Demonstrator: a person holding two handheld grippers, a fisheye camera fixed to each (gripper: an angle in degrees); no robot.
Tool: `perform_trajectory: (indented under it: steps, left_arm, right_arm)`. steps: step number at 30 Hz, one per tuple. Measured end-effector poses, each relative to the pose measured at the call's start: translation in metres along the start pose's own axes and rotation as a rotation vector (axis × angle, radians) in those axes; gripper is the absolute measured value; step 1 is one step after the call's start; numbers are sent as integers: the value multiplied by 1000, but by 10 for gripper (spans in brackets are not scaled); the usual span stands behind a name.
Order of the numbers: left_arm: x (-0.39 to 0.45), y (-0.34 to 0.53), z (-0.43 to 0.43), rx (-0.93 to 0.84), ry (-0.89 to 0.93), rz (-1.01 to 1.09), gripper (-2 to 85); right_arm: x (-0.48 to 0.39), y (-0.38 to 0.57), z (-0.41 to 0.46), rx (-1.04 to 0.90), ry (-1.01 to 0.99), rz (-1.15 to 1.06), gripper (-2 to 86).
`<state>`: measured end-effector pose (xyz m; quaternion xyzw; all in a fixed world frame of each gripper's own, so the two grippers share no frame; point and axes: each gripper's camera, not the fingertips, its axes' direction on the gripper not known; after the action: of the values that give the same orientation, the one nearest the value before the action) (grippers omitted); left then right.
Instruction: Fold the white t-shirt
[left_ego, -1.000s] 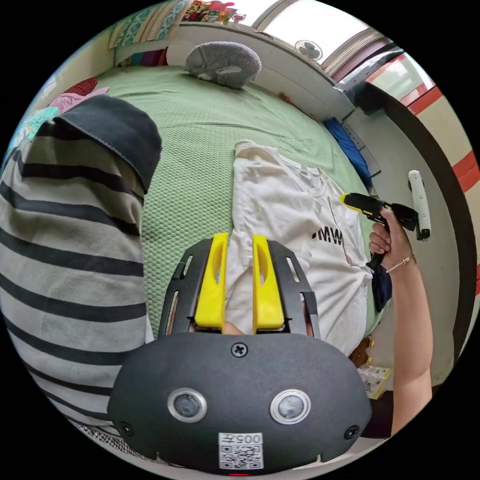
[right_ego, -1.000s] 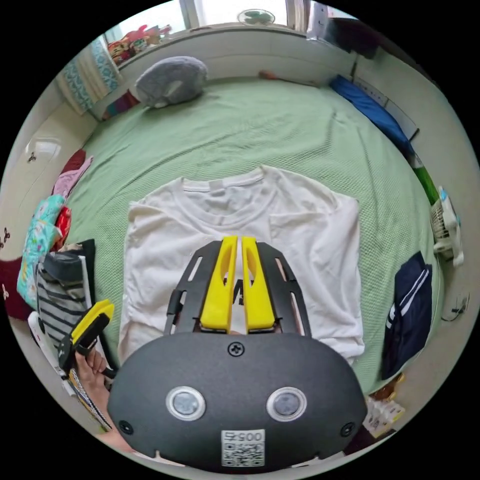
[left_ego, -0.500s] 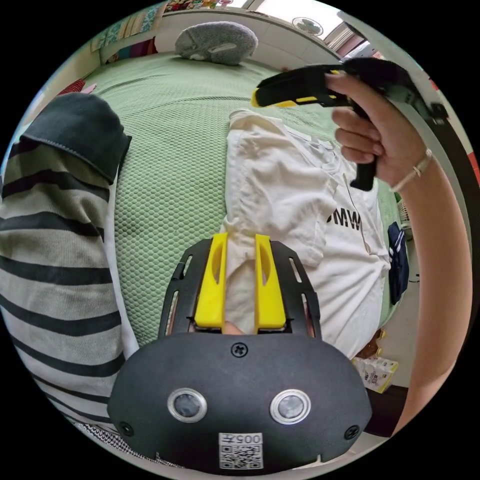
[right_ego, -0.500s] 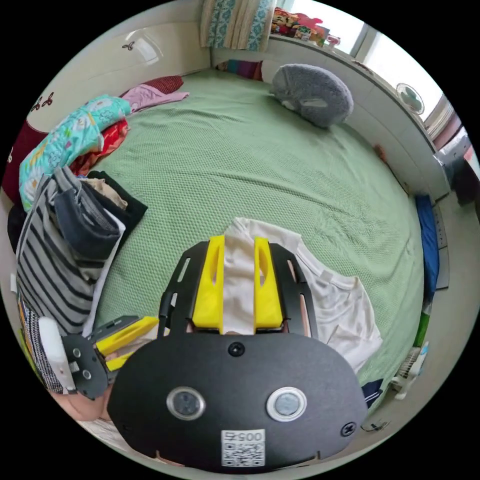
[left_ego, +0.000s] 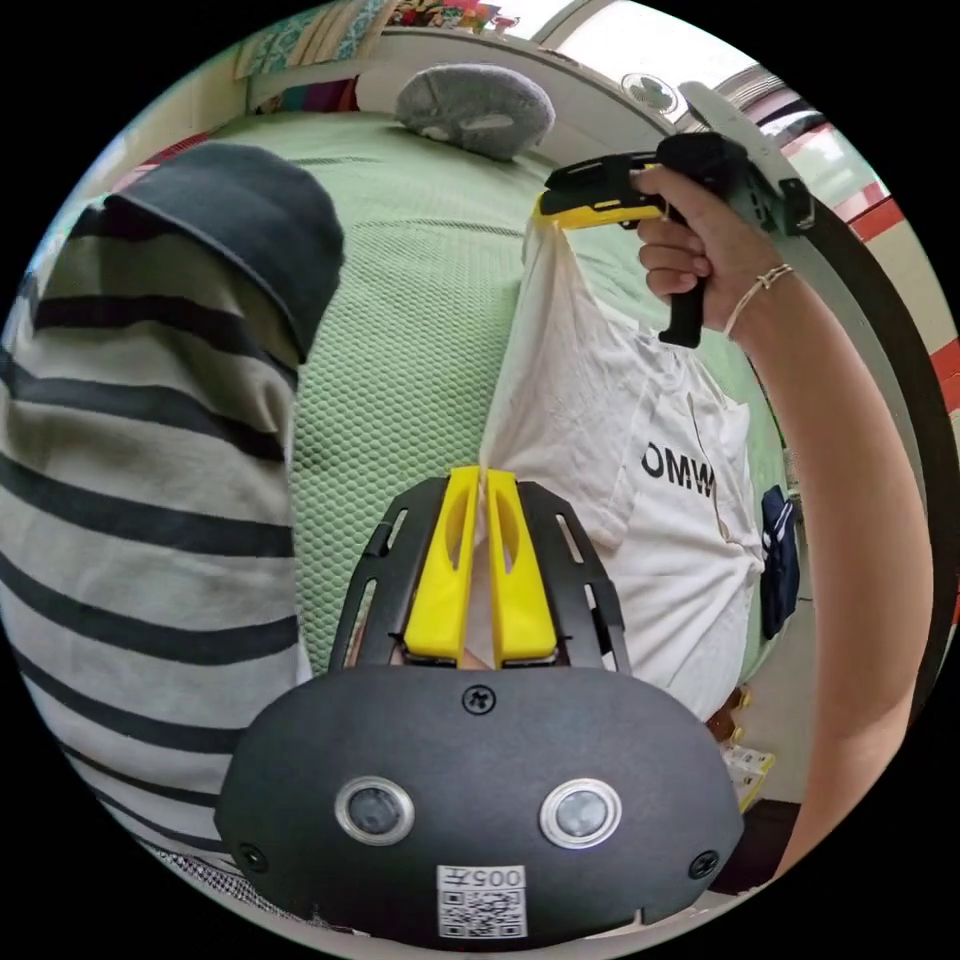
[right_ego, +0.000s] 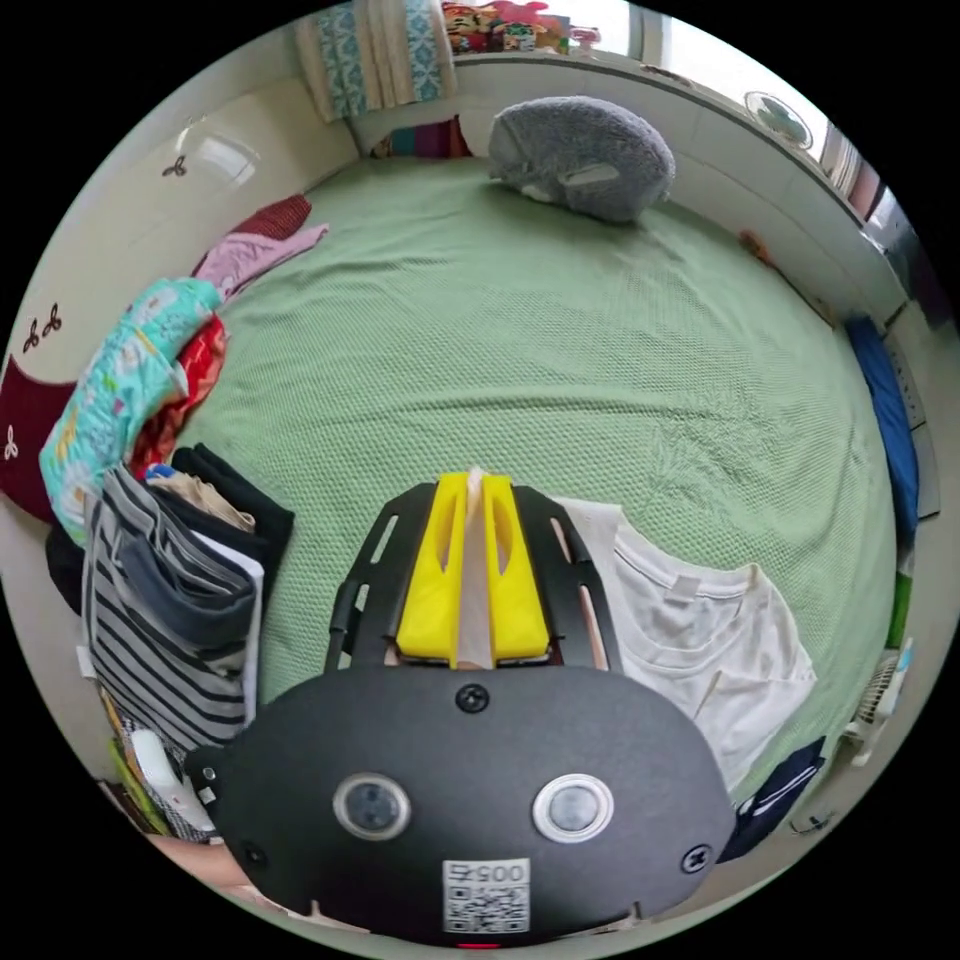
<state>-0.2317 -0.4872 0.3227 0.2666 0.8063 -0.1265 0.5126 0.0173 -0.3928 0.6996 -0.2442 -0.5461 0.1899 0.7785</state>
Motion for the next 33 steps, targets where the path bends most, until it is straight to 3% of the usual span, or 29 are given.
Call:
perform_trajectory:
  steps: [6,9,14,18,27,33]
  left_arm:
    - [-21,-1,7,-22,30,-118,9]
    - [-13,-2,9,-33,3,-95,12]
    - [-7,6,-11,82,-13,-96,-1]
    - [-7,9,-7,79,-14,-100,-4]
    - [53,13,23,-8,-99,36,-5]
    - [61,19,27,-15,-108,19,-5]
  right_arm:
    - [7,-5,18,69,-81,182,1]
    - [8,4,-6,159,-90,137,18]
    - [6,49,-41,73,48,-74,26]
    - [11,95,-43,-31,76,-102,17]
    - [28,122,-12,-137,115,63,-10]
    - [27,127,-43,-130,76,116,-10]
